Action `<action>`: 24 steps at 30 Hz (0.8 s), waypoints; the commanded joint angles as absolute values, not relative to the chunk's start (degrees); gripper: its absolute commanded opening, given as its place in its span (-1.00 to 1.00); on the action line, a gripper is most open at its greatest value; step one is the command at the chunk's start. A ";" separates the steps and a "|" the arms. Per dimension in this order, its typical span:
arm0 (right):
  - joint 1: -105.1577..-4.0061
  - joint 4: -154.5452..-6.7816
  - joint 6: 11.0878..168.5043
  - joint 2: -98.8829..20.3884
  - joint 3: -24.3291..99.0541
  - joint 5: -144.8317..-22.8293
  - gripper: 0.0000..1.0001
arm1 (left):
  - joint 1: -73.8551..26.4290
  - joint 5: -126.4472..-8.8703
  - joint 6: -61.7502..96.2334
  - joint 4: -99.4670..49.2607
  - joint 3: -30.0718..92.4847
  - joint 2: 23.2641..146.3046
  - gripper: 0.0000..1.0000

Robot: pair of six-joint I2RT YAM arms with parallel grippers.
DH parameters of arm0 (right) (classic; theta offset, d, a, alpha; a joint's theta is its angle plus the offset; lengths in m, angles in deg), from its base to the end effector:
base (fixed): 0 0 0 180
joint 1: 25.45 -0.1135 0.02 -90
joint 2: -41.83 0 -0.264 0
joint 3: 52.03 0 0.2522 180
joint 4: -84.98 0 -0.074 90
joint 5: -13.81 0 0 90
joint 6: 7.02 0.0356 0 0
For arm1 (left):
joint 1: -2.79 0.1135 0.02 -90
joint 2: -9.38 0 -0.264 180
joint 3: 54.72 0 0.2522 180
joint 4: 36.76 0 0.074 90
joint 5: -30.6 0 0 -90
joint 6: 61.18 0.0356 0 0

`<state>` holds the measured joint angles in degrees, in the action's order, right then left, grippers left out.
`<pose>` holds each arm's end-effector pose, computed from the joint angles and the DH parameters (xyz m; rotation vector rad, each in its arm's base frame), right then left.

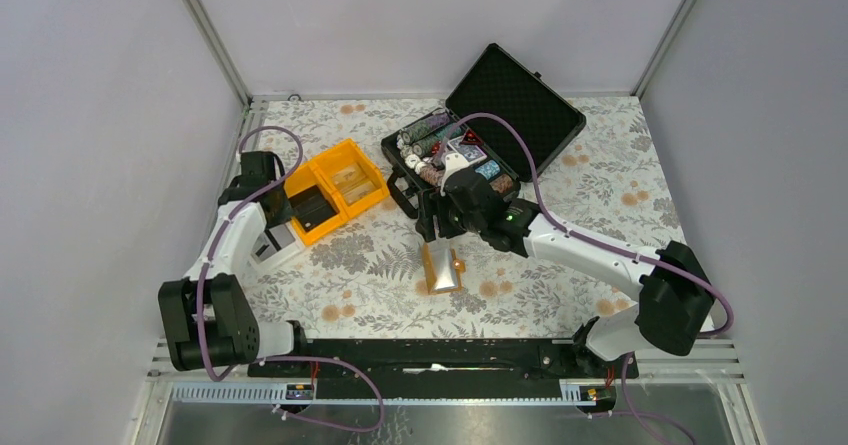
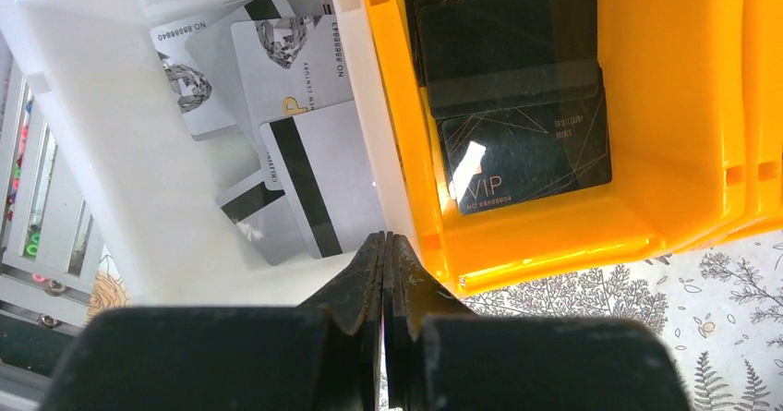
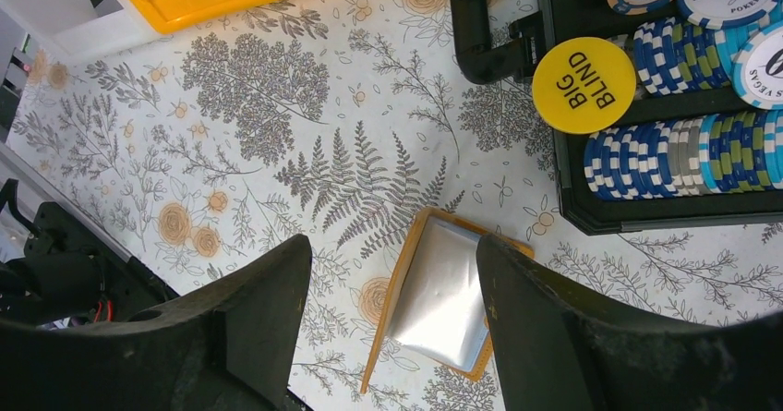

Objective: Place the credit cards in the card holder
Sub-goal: Move the storage box to the center of the board.

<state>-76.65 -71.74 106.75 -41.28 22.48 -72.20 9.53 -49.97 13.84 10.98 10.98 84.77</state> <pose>0.2091 0.2562 0.2800 -0.4816 2.1534 0.6850 0.2583 0.0364 0.2346 -0.5428 2.5018 0.1568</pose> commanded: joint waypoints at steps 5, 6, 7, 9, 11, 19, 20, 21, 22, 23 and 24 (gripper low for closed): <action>-76.26 -74.13 107.13 -39.77 21.96 -70.96 0.47 | 8.63 -49.55 11.06 13.56 9.82 81.93 -0.90; -76.26 -74.06 107.15 -39.62 21.83 -71.02 0.47 | 8.68 -49.73 10.07 13.19 9.99 81.18 -0.78; -76.26 -74.05 107.13 -39.56 21.70 -70.96 0.47 | 8.70 -50.02 9.11 12.59 10.01 79.76 -0.68; -76.26 -74.06 107.22 -39.34 21.30 -70.79 0.47 | 8.72 -50.12 6.36 11.14 9.93 77.63 -0.30; -76.26 -74.08 107.22 -39.31 21.08 -70.75 0.47 | 8.82 -50.44 3.95 9.38 10.05 76.41 -0.18; -76.17 -74.06 106.63 -39.10 20.90 -70.88 0.47 | 13.14 -49.18 0.09 5.64 9.49 81.07 0.40; -76.17 -74.13 106.62 -39.06 20.82 -70.91 0.48 | 14.40 -51.10 -0.34 5.12 9.34 82.37 0.41; -76.17 -74.24 106.53 -38.96 20.72 -70.84 0.48 | 14.76 -52.76 -0.51 4.66 9.44 83.61 0.41; -76.09 -74.37 106.39 -38.96 20.63 -70.96 0.48 | 14.82 -53.87 -0.42 4.45 9.85 84.93 0.41; -76.08 -74.52 106.40 -38.98 20.53 -71.02 0.48 | 14.83 -54.85 -0.10 4.51 10.55 86.65 0.41; -75.96 -74.66 106.35 -38.94 20.46 -71.19 0.48 | 14.83 -55.31 0.42 4.92 11.33 87.70 0.36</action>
<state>-76.63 -72.64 106.77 -41.23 20.88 -72.22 14.18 -51.02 1.18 7.59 9.84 83.62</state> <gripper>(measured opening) 0.737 0.701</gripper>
